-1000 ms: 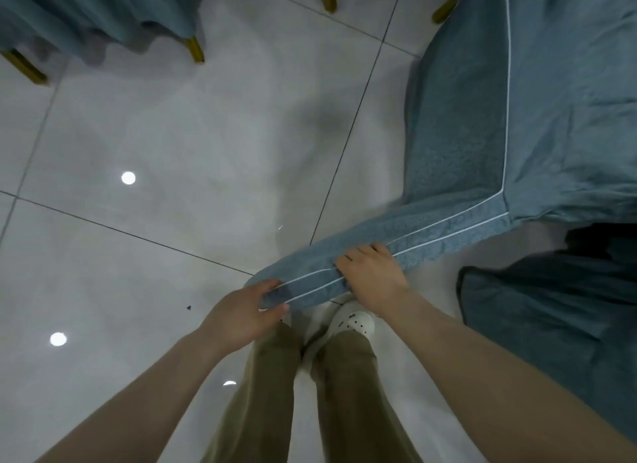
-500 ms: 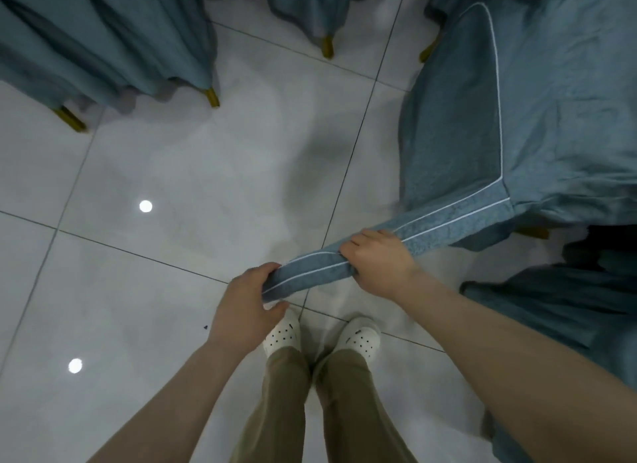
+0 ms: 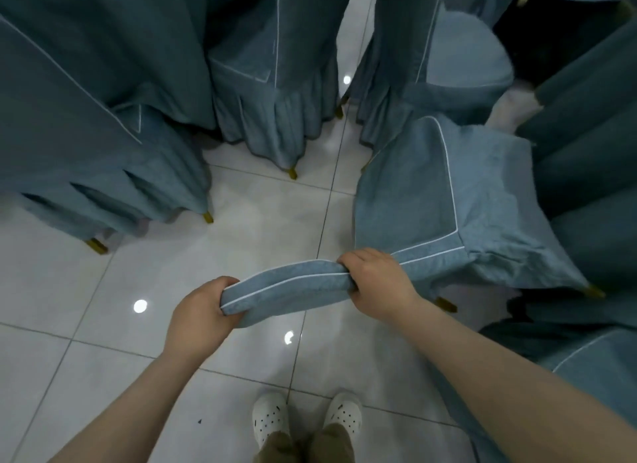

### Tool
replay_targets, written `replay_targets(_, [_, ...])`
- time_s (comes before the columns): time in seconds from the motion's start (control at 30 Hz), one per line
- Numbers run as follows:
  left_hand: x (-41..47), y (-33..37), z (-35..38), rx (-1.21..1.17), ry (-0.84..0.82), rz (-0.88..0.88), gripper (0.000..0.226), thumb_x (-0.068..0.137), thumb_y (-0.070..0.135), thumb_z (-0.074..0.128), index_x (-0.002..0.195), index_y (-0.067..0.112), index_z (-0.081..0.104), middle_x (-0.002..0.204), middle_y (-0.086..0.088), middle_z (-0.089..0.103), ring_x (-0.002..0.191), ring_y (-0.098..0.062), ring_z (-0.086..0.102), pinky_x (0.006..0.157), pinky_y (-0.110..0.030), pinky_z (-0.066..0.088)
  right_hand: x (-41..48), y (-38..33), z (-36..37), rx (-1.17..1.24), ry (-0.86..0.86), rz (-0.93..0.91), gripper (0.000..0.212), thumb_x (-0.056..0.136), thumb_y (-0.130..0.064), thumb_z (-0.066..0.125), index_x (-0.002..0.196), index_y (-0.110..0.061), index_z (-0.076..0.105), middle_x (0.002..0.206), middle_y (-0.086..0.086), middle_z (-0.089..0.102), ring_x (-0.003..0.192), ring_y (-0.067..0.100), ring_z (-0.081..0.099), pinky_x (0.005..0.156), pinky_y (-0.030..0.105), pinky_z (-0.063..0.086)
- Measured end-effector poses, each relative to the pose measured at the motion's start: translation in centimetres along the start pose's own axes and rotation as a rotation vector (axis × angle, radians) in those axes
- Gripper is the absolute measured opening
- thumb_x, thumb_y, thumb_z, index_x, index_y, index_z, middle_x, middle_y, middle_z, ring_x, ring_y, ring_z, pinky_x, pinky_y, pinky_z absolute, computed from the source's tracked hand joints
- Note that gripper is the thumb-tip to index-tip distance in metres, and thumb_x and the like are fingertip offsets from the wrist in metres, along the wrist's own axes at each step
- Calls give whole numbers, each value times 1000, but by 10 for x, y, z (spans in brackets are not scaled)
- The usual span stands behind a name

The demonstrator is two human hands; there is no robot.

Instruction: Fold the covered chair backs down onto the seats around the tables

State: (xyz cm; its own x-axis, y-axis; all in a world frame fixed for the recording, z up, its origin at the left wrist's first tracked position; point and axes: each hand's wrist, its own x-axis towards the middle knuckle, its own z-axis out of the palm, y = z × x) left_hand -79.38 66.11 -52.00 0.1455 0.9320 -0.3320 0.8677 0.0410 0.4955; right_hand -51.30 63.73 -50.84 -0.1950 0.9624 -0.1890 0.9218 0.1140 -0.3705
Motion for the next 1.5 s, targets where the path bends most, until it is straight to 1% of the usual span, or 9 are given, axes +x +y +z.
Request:
replay_targets(0.17, [12,74,-49,179,65,155,12,76,37,68,79,31,58,67,7,60,59,-13,49,49,-25,31,-18,17,-53,69,127,103,21,78,-13,63,99,-14,59,97,5,64,89,26,57,70,28,32])
replay_targets(0.43, [30,210,-95,405,161,391,23,77,46,65,84,25,61,81,-3,68,81,-32,63,63,-34,43,-43,68,-128,124,290,277,9,83,-20,59,89,-17,52,93,4,63,86,27,55,64,29,28])
replay_targets(0.57, [43,269,-108,435,173,527,24,74,45,69,79,23,61,79,-2,67,79,-31,63,64,-36,44,-53,93,-156,167,369,359,18,84,-29,63,92,-15,56,92,5,65,84,28,58,63,30,32])
replay_targets(0.73, [67,332,-111,543,240,766,22,70,42,71,75,22,64,70,0,67,68,-27,63,56,-28,31,-61,123,-184,213,410,513,25,83,-31,64,100,-13,59,96,8,67,89,33,60,68,36,42])
replay_targets(0.83, [88,373,-107,556,170,872,19,72,38,68,76,20,61,74,-2,67,74,-29,62,62,-32,36,-62,141,-206,201,417,619,25,83,-29,61,104,-16,54,95,8,67,88,36,60,64,36,41])
replay_targets(0.97, [110,427,-98,546,109,1033,13,68,30,66,70,22,55,72,-4,66,73,-31,61,61,-32,31,-55,142,-254,264,578,507,48,77,-27,69,121,-25,51,109,-4,64,93,20,60,74,32,45])
replay_targets(1.07, [116,465,-83,587,62,1145,19,70,31,63,69,26,45,74,1,65,74,-28,60,62,-30,27,-55,147,-286,199,567,502,40,73,-33,76,107,-24,58,97,-6,64,87,19,59,68,30,41])
replay_targets(1.2, [114,506,-63,608,33,1243,12,73,31,59,80,22,54,80,2,65,77,-26,59,60,-29,28,-82,170,-301,227,577,638,27,74,-33,77,85,-23,54,74,-10,53,71,16,52,62,29,34])
replay_targets(1.5, [123,547,-50,678,-84,1315,32,79,47,57,103,26,52,95,5,65,84,-23,62,61,-30,40,-119,203,-313,300,602,734,31,73,-34,79,78,-24,50,65,-9,54,66,15,54,61,33,44])
